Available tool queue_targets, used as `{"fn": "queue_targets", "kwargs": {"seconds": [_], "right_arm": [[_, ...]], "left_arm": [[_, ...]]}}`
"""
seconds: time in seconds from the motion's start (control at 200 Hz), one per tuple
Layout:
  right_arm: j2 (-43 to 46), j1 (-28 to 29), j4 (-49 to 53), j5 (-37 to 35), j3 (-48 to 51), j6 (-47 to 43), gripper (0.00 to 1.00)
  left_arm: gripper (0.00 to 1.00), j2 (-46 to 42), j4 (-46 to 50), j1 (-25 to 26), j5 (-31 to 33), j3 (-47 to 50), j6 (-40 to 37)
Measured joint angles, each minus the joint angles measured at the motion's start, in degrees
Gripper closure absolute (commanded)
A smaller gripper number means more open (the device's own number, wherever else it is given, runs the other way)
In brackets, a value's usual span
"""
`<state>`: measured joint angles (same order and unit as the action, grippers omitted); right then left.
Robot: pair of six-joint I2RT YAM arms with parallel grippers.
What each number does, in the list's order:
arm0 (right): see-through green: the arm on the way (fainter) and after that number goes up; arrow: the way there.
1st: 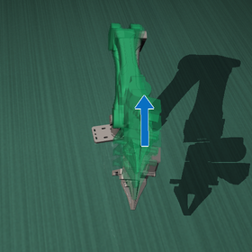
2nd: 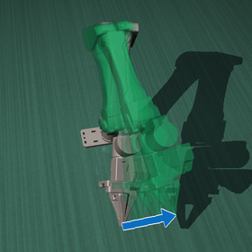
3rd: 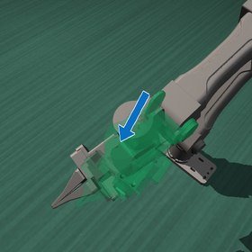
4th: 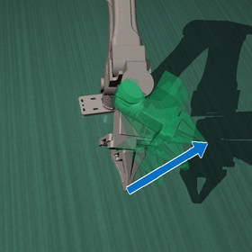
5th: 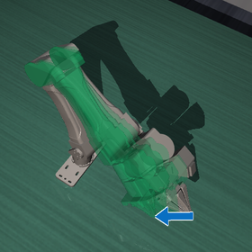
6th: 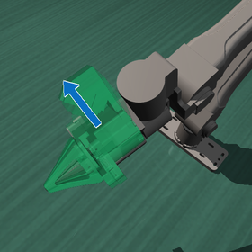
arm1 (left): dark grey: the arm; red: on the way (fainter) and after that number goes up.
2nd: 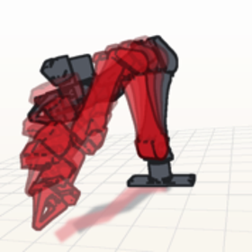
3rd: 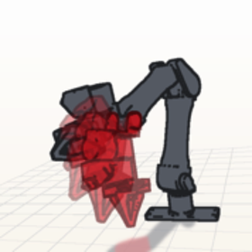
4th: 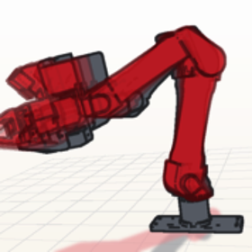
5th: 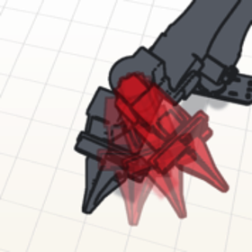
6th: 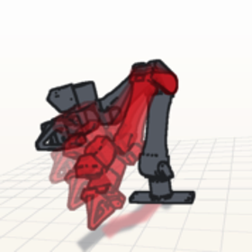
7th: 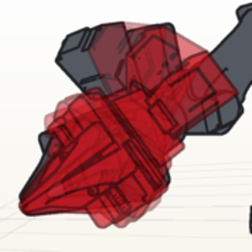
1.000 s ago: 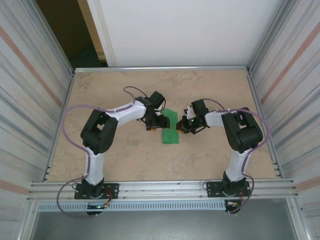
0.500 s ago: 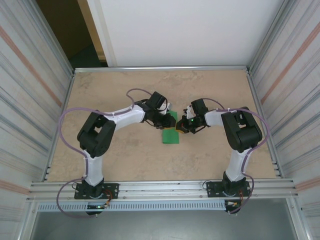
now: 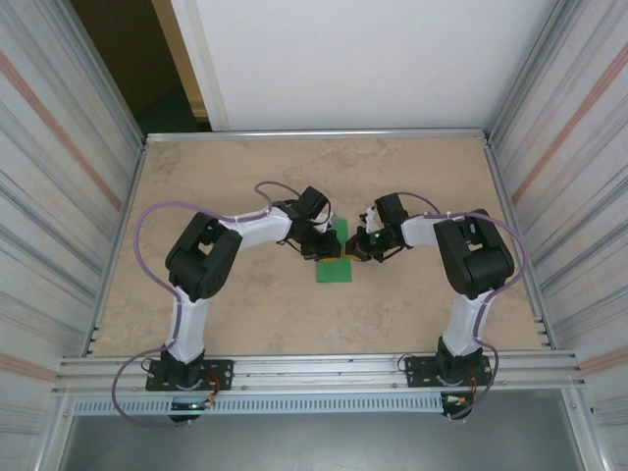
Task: Fold a paper plane with a square sheet of paper (pick it up from the middle)
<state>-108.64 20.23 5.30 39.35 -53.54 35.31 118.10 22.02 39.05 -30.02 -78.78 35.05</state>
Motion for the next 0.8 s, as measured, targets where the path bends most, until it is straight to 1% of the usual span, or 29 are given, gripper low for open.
{"fn": "queue_targets", "kwargs": {"seconds": [0.226,0.396,0.656,0.802], "right_arm": [[-0.3,0.0,0.5,0.0,-0.3,0.0,0.97],[-0.5,0.0,0.7,0.0,-0.4,0.0,0.97],[-0.7,0.0,1.0,0.0,-0.7,-0.1,0.97],[-0.8,0.0,1.2,0.0,-0.8,-0.3,0.97]], "left_arm": [[0.85,0.2,0.4,-1.4,0.0,0.1,-0.4],[0.85,0.2,0.0,-2.7,0.0,1.9,-0.5],[0.85,-0.7,-4.3,-4.1,-2.4,5.4,-1.1],[0.85,-2.5,-5.8,-6.2,-3.6,8.7,-1.9]]}}
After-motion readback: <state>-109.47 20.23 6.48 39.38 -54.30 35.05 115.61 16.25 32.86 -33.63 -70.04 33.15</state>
